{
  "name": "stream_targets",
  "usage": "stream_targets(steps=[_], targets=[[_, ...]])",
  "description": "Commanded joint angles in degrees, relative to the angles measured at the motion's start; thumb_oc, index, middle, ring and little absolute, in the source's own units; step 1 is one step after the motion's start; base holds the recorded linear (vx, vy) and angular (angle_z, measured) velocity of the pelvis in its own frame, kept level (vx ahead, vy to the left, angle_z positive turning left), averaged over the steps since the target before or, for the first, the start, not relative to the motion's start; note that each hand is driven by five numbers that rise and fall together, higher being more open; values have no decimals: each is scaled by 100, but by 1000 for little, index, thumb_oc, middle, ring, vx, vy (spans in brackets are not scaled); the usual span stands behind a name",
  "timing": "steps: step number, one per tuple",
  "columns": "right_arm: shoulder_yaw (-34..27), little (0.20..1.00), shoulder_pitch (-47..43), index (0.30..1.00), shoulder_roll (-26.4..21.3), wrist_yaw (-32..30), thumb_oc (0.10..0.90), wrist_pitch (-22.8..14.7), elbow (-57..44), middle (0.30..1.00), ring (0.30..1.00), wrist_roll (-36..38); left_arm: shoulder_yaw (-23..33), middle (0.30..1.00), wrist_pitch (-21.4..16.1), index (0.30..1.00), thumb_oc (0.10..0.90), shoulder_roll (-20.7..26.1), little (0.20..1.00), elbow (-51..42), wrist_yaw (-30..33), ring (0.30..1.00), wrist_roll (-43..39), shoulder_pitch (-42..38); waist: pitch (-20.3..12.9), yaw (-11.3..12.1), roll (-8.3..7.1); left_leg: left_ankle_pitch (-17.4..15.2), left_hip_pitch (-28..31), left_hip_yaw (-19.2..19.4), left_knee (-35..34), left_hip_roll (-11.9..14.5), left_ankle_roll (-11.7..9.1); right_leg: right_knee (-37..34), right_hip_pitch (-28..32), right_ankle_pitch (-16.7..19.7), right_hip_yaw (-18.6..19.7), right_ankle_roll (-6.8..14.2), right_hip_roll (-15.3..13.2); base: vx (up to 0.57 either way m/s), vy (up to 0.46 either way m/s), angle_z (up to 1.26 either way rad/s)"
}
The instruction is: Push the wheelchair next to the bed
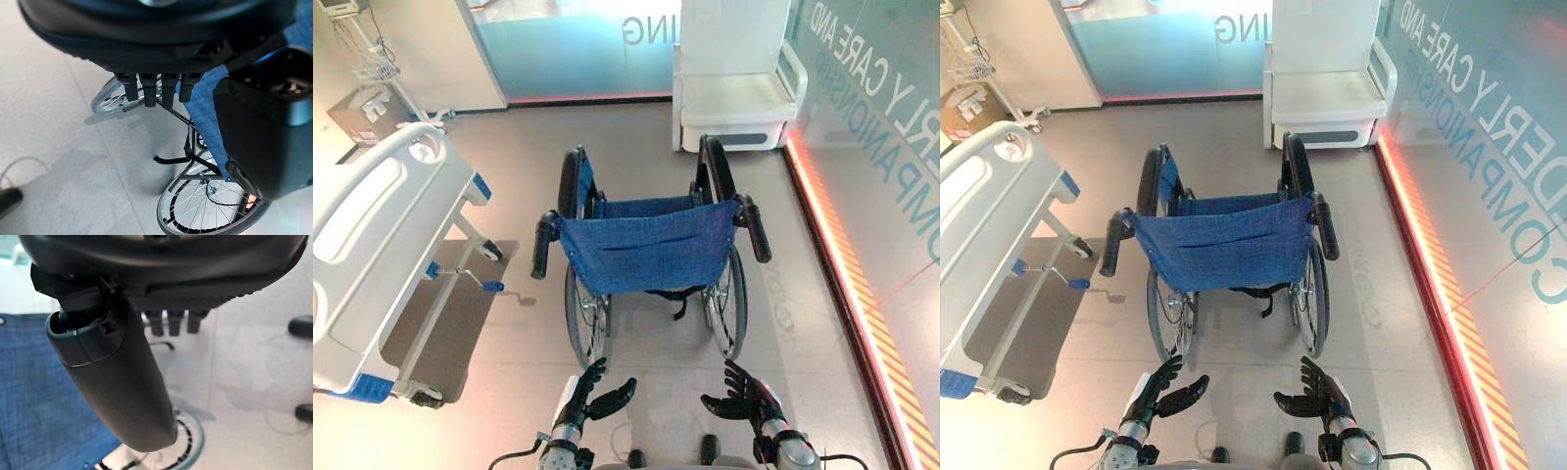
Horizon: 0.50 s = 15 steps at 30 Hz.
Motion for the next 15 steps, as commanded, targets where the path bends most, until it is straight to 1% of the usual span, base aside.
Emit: stream_targets(steps=[1,2,3,6,12,14,15], targets=[[101,900,-379,900,-39,87,800,-88,-292,900,900,127,120,900,-417,900,800,-127,900,-172,50,900,-94,-461,97,69,-140,-365,-398,-254,321,-340,153,763,-178,-670,-227,-1,-159,0,0,0],[99,900,-387,900,-35,133,800,-60,-258,900,900,128,127,900,-449,900,800,-135,900,-143,-6,900,-192,-463,99,71,-144,-365,-405,-249,326,-339,156,769,-186,-671,-225,-2,-158,0,0,0],[113,900,-396,900,-27,114,800,-84,-201,900,900,106,139,900,-409,900,800,-141,900,-144,-248,900,-431,-477,108,83,-148,-366,-416,-250,337,-340,158,778,-195,-670,-227,-1,-162,0,0,0],[123,900,-418,900,-15,141,800,-37,-161,900,900,137,123,900,-359,900,800,-158,900,-130,-362,900,-312,-479,122,92,-145,-361,-431,-244,342,-334,163,801,-221,-662,-233,2,-167,0,0,0],[148,900,-422,900,-4,-12,800,16,-141,900,900,18,55,900,-139,900,800,-175,900,-15,-423,900,-311,-480,123,66,-132,-341,-428,-230,307,-332,165,806,-236,-658,-226,6,-162,0,0,0],[144,900,-428,900,-5,26,800,39,-129,900,900,69,59,900,-113,900,800,-178,900,9,-399,900,-362,-485,117,64,-129,-336,-420,-230,300,-332,163,803,-229,-658,-224,6,-160,22,6,0],[140,900,-434,900,-3,51,800,50,-115,900,900,195,106,900,-97,900,800,-196,900,49,-305,900,-670,-483,107,60,-128,-331,-400,-229,293,-332,160,800,-208,-658,-218,6,-161,55,11,-1]])
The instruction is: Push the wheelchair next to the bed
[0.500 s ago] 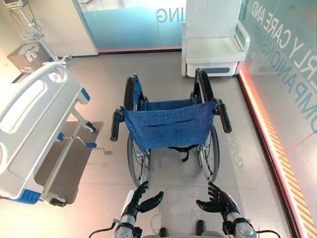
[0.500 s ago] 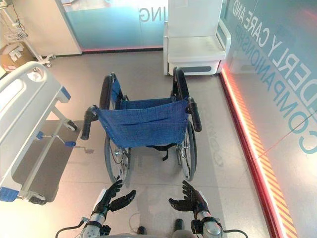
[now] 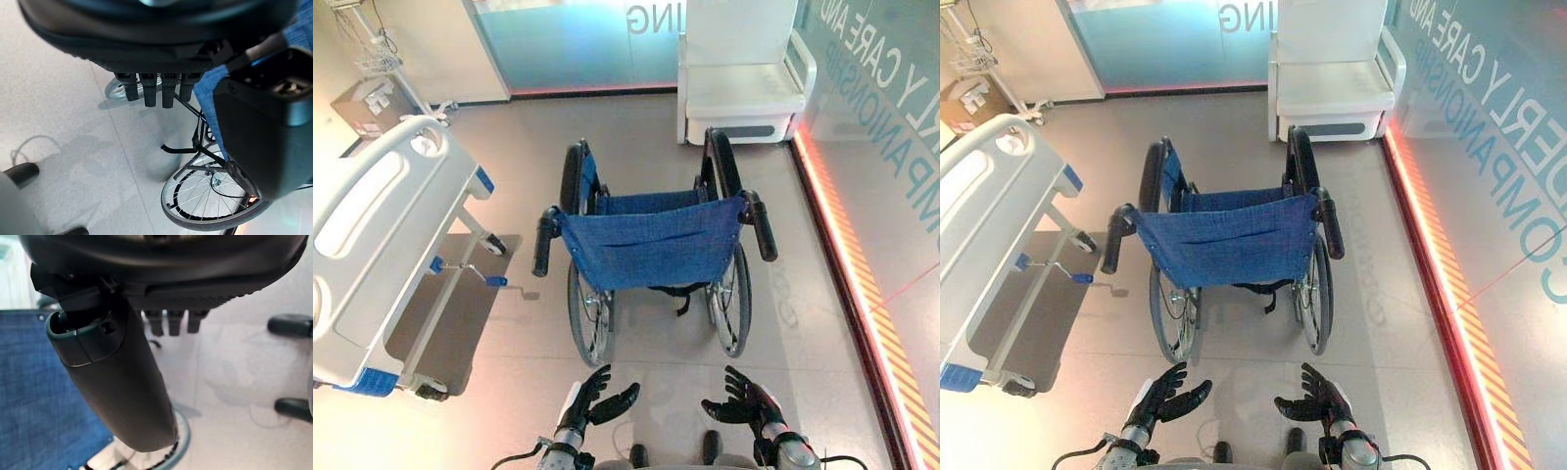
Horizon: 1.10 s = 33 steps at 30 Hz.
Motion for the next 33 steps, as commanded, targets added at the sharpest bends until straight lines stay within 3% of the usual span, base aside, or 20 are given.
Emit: stream_targets(steps=[1,7,11,14,16,24,33], targets=[[126,900,-434,900,-12,43,800,-229,-156,900,900,222,171,900,-200,900,800,-161,900,52,176,900,-625,-434,24,21,-149,-331,-365,-231,308,-331,156,805,-162,-659,-208,5,-165,76,5,0],[-247,900,-494,900,-231,-421,800,-222,-772,900,900,626,1140,900,-228,900,800,116,900,-177,664,900,-1528,-480,-57,116,-272,-335,-312,-255,305,-296,161,796,-88,-636,-248,41,-190,56,-53,3],[-523,900,-578,900,-483,-816,800,-286,-1287,900,900,618,1502,900,-173,900,800,435,900,-668,1091,900,-1221,-555,-73,146,-343,-355,-267,-230,296,-259,168,816,-68,-628,-239,46,-188,33,-56,3],[-791,900,-709,900,-906,-1110,800,-244,-1800,900,900,615,1622,900,-55,900,800,742,900,-1251,1441,900,-1107,-699,-90,135,-352,-350,-231,-221,265,-244,179,824,-63,-624,-189,37,-170,9,-14,3],[-1117,900,-943,900,-1446,-1136,800,-159,-2265,900,900,661,1844,900,-8,900,800,1102,900,-1680,1703,900,-1013,-845,-105,108,-334,-371,-171,-228,240,-239,190,841,-37,-654,-158,36,-171,0,0,0],[-1307,900,-1609,900,-2045,-1863,800,-123,-3022,900,900,773,2175,900,-137,900,800,1815,900,-2231,2133,900,-1213,-1289,-154,105,-354,-369,-191,-224,240,-218,177,825,-64,-622,-115,50,-184,0,0,0],[-1297,900,-2567,900,-2258,-3401,800,-164,-3896,900,900,683,2122,900,-534,900,800,2275,900,-2925,2744,900,-1188,-2192,-147,82,-351,-336,-320,-271,276,-200,130,789,-112,-612,-69,51,-180,-27,7,0]])
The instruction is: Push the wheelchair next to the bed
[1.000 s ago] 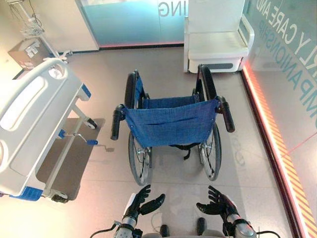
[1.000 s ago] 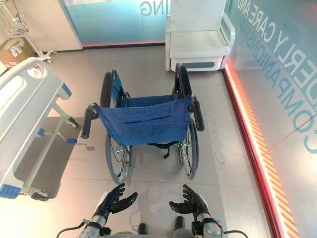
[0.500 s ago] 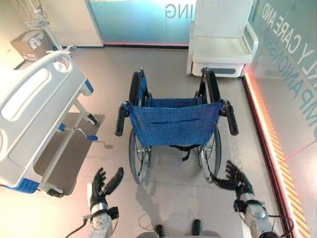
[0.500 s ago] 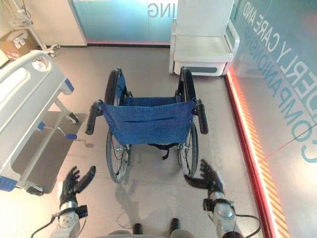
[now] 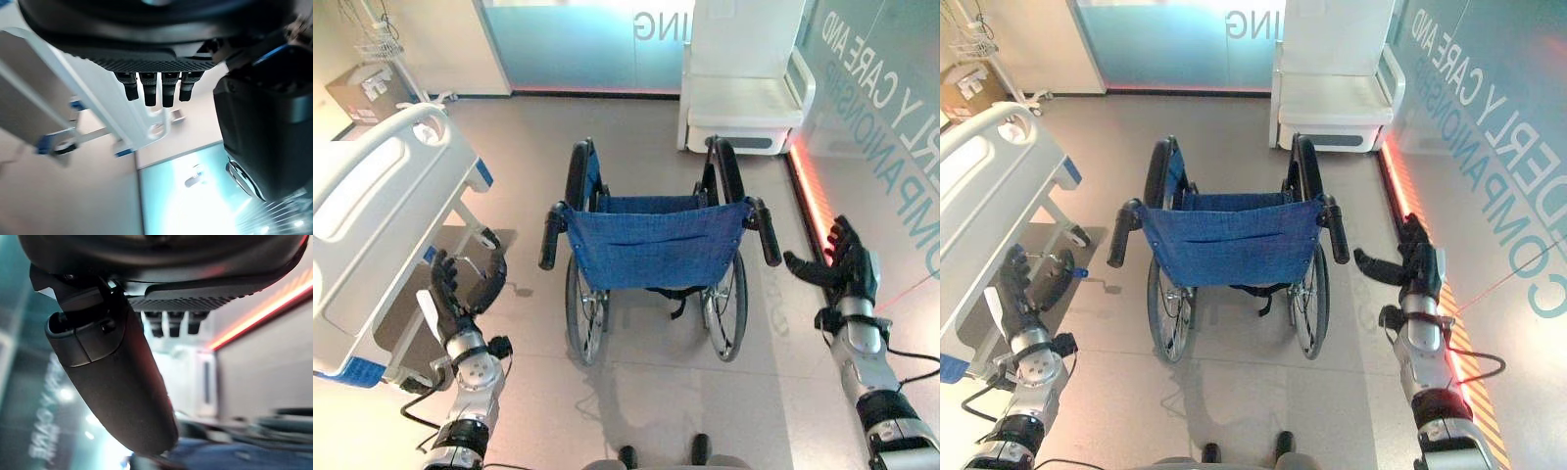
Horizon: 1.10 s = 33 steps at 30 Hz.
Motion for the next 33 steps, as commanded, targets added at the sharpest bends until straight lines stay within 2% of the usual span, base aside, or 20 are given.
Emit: stream_targets(steps=[1,5,8,10,11,14,15,16,17,19,20,21,24,27,28,29,31,32,33], targets=[[-130,900,-949,900,-414,-853,800,-563,-699,900,900,20,-153,900,-873,900,800,673,900,-523,204,900,71,-1074,-216,-33,-39,-387,-496,-244,344,-142,62,796,-280,-665,-75,-15,-125,0,0,0],[-140,900,-1110,900,-407,-891,800,-599,-1049,900,900,67,-252,900,-886,900,800,745,900,-862,102,900,226,-1275,-189,-38,-36,-385,-552,-257,362,-149,65,811,-318,-681,-77,-29,-120,-41,-23,1],[-152,900,-1132,900,-392,-568,800,-582,-1426,900,900,77,-272,900,-1159,900,800,801,900,-1274,-12,900,296,-1339,-181,-55,-40,-390,-573,-284,361,-169,69,796,-331,-687,-60,-40,-103,-12,-6,0],[-154,900,-1093,900,-376,-452,800,-605,-1567,900,900,14,-249,900,-1246,900,800,776,900,-1448,-186,900,296,-1312,-185,-57,-42,-391,-576,-292,361,-171,68,784,-324,-693,-55,-47,-98,0,0,0],[-152,900,-1018,900,-319,-235,800,-690,-1824,900,900,-72,-249,900,-1335,900,800,765,900,-1731,-485,900,399,-1273,-185,-58,-46,-382,-590,-295,366,-169,66,776,-319,-694,-47,-59,-87,0,0,0],[-158,900,-919,900,-253,-126,800,-737,-2128,900,900,-181,-282,900,-1294,900,800,759,900,-2026,-889,900,321,-1203,-195,-60,-51,-378,-602,-302,370,-170,65,783,-328,-701,-35,-60,-77,0,0,0],[-157,900,-878,900,-205,-13,800,-732,-2277,900,900,-237,-299,900,-1215,900,800,757,900,-2146,-1123,900,291,-1177,-204,-62,-49,-374,-604,-301,358,-169,68,785,-339,-700,-32,-56,-71,0,0,0],[-148,900,-836,900,-163,238,800,-573,-2505,900,900,-278,-352,900,-1078,900,800,802,900,-2284,-1468,900,276,-1159,-201,-71,-46,-373,-610,-298,351,-165,68,791,-355,-701,-31,-51,-64,0,0,0],[-152,900,-821,900,-156,280,800,-542,-2541,900,900,-277,-355,900,-1050,900,800,818,900,-2302,-1546,900,251,-1152,-202,-71,-47,-371,-611,-299,349,-164,68,794,-359,-702,-31,-50,-62,0,0,0],[-125,900,-713,900,-175,798,800,-92,-2727,900,900,-318,-376,900,-819,900,800,929,900,-2426,-1896,900,301,-1073,-201,-78,-56,-361,-620,-305,347,-172,69,799,-375,-693,-18,-40,-51,0,0,0],[-122,900,-693,900,-184,859,800,-4,-2749,900,900,-334,-371,900,-789,900,800,946,900,-2440,-1913,900,301,-1059,-202,-80,-58,-359,-621,-306,346,-173,69,799,-375,-692,-16,-39,-50,0,0,0],[-67,900,-610,900,-254,1056,800,295,-2806,900,900,-509,-334,900,-697,900,800,1035,900,-2493,-2037,900,262,-995,-201,-78,-68,-344,-628,-308,346,-175,72,803,-384,-686,-13,-36,-49,0,0,0],[-43,900,-485,900,-375,1250,800,629,-2844,900,900,-676,-242,900,-499,900,800,1171,900,-2571,-2179,900,342,-901,-203,-70,-89,-334,-650,-299,361,-165,68,810,-397,-681,-16,-24,-50,0,0,0],[-10,900,-451,900,-441,1259,800,740,-2860,900,900,-776,-198,900,-97,900,800,1284,900,-2614,-2267,900,430,-849,-190,-56,-99,-324,-671,-304,369,-158,67,816,-417,-667,-17,-14,-47,0,0,0],[33,900,-459,900,-504,1214,800,839,-2905,900,900,-783,-199,900,143,900,800,1390,900,-2607,-2213,900,513,-841,-169,-51,-102,-315,-694,-308,384,-158,66,823,-436,-655,-14,-5,-44,0,0,0],[36,900,-466,900,-509,1199,800,854,-2908,900,900,-797,-193,900,198,900,800,1405,900,-2602,-2220,900,547,-837,-164,-47,-101,-315,-702,-311,389,-159,66,823,-439,-654,-13,-3,-44,0,0,0],[64,900,-508,900,-540,1170,800,927,-2935,900,900,-827,-202,900,668,900,800,1524,900,-2579,-2290,900,744,-837,-139,-33,-92,-313,-724,-316,405,-159,60,825,-447,-645,-14,10,-43,0,0,0],[65,900,-510,900,-544,1168,800,943,-2950,900,900,-835,-209,900,715,900,800,1540,900,-2582,-2293,900,768,-835,-134,-33,-89,-311,-729,-318,407,-160,60,823,-448,-645,-10,12,-42,0,0,0],[74,900,-506,900,-566,1162,800,1044,-3031,900,900,-868,-221,900,1025,900,800,1635,900,-2593,-2302,900,895,-807,-115,-25,-77,-301,-748,-323,417,-164,60,822,-453,-640,-4,21,-40,0,0,0]])
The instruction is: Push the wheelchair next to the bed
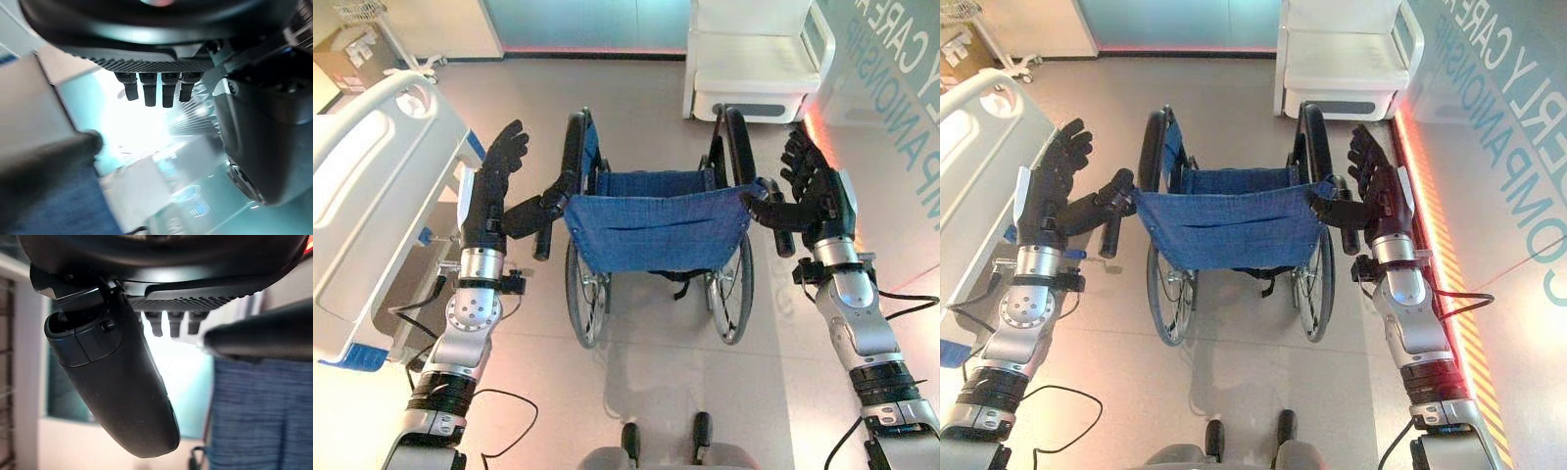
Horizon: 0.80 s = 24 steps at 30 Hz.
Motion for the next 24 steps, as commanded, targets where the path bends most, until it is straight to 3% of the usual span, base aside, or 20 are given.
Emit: stream_targets(steps=[1,5,11,19,24], targets=[[-106,900,-353,900,-406,-47,800,-325,-652,900,900,-356,137,900,276,900,800,656,900,-422,151,900,403,-224,-393,-19,-115,-302,-517,-307,423,-157,64,825,-220,-639,-24,21,-64,0,0,0],[-64,900,-382,900,-464,-65,800,-276,-695,900,900,-629,90,900,529,900,800,840,900,-324,390,900,795,-254,-380,-8,-114,-317,-543,-303,460,-168,74,842,-233,-644,-27,28,-63,0,0,0],[153,900,-543,900,-604,-210,800,-3,-618,900,900,-1454,-146,900,791,900,800,899,900,-115,218,900,1026,-470,-356,-4,-134,-326,-574,-286,512,-180,81,876,-259,-632,-13,44,-58,0,0,0],[502,900,-961,900,-893,-571,800,749,-265,900,900,-2235,-623,900,1388,900,800,1101,900,434,-228,900,1242,-939,-277,-42,-157,-344,-609,-217,573,-175,87,895,-296,-598,41,63,-36,0,0,0],[797,900,-1467,900,-1238,-1292,800,1458,147,900,900,-2838,-1134,900,1887,900,800,1293,900,903,-461,900,1205,-1518,-207,-94,-168,-375,-609,-172,619,-173,97,891,-292,-587,97,63,-2,0,0,0]])
